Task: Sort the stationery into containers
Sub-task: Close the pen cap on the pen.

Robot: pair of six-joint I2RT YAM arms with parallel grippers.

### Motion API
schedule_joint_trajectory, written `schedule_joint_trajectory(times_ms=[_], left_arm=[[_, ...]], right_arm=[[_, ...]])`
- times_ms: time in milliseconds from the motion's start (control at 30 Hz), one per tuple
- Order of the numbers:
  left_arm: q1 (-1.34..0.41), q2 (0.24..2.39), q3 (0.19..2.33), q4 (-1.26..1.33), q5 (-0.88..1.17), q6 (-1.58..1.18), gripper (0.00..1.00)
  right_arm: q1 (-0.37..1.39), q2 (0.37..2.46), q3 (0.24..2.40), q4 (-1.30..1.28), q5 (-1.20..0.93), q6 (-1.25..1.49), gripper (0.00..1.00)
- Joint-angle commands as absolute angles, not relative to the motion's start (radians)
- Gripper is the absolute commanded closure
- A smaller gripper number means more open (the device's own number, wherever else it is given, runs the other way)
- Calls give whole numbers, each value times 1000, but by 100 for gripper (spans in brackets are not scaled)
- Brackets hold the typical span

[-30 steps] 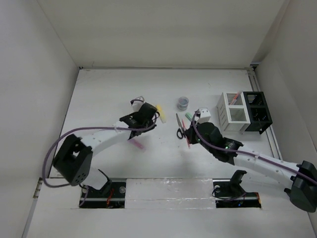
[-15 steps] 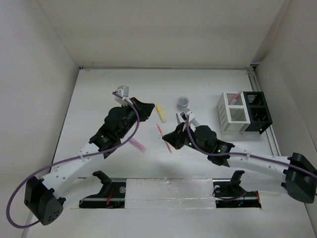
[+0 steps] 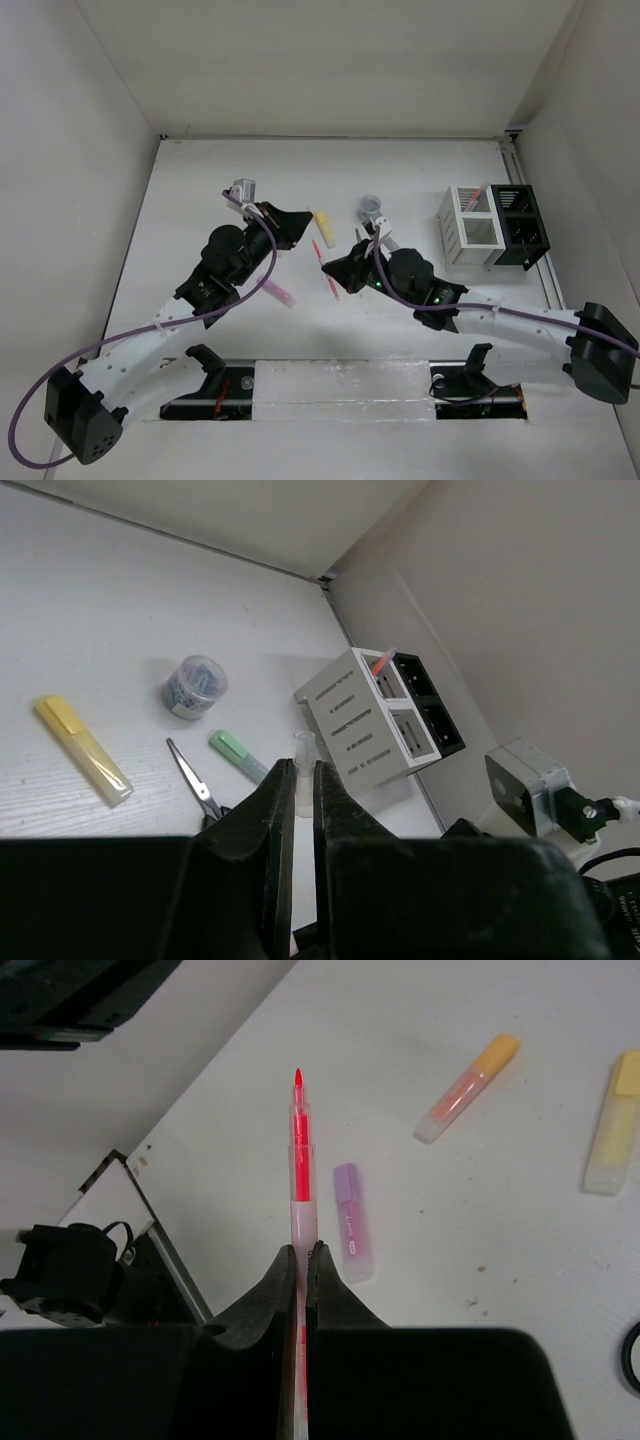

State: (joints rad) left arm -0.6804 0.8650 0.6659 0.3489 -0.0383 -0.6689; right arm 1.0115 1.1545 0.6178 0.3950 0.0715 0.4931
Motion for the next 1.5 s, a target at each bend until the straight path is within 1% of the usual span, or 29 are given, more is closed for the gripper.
schedule_joint_trajectory(times_ms=[0, 267, 1133, 1467], left_arm=[[-678, 848, 652, 403, -38, -652, 100], [-678, 879, 661, 422, 0, -643, 100], [-678, 888, 652, 449, 29, -643, 100], [-678, 897, 634, 479, 40, -652, 100]], right_arm=[[1022, 1124, 670, 443, 104, 483, 100], [1022, 1114, 690, 434, 138, 474, 100], [1012, 1124, 758, 414, 186, 466, 100], [1012, 1134, 769, 541, 153, 518, 100]])
